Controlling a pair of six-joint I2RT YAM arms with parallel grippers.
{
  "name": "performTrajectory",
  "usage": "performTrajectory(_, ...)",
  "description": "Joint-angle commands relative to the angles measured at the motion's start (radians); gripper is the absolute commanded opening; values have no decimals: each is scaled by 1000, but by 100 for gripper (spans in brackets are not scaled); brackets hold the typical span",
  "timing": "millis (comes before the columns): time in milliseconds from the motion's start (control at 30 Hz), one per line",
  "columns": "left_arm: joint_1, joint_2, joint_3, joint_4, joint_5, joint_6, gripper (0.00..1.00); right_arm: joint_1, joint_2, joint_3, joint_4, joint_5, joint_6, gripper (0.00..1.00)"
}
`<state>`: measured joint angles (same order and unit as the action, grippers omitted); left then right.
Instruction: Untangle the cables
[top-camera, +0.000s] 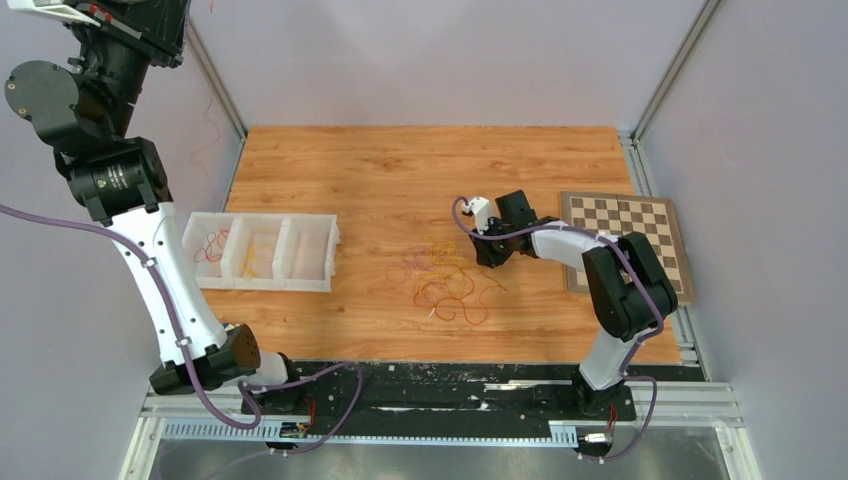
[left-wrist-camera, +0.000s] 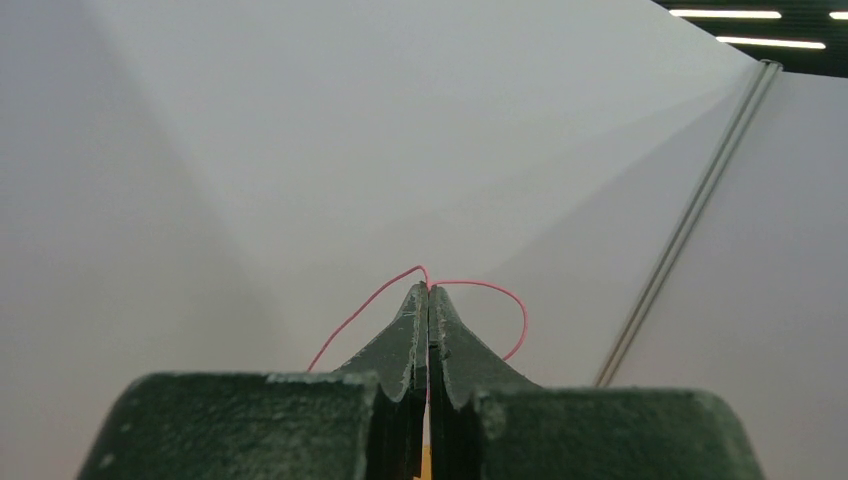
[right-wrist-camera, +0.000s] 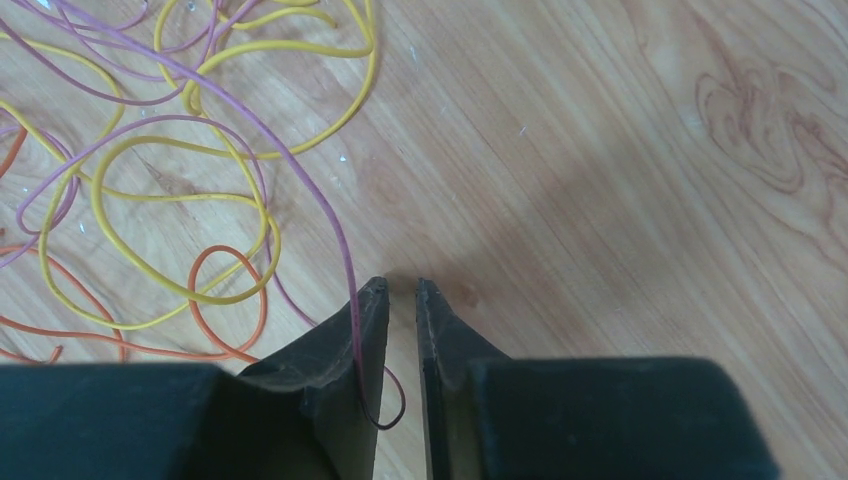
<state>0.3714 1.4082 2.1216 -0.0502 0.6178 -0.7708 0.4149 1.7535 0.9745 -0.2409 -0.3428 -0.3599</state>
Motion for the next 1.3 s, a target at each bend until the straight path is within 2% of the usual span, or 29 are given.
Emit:
performTrajectory(0,81,-33,-44,40,51,-47,0,-6,-22,35,-48,-49,-2,21)
performTrajectory(200,207,-40,-26,44,107,-89,0,-7,-34,58,-89,-85,2,23)
performTrajectory(300,247,-32,-10,103,156,-122,0,-7,-29,67,-102,-83,-4,24)
performTrajectory(600,253,-86,-152,277,270,-263,0,-6,-12,83,-124,-88,-14,25)
performTrajectory(700,247,-98,-220,399,311,-348,0,-6,-2,94,-131,-87,-16,26)
performTrajectory(800,225,-108,-260,405,331,-320,0,-7,9,103,-138,-90,-14,26)
performTrajectory(900,210,-128,-293,351,333,-221,0,-7,13,110,-143,-96,-10,27)
performTrajectory(1267,203,-165,-390,262,348,-102,0,-6,23,121,-157,-96,-12,28)
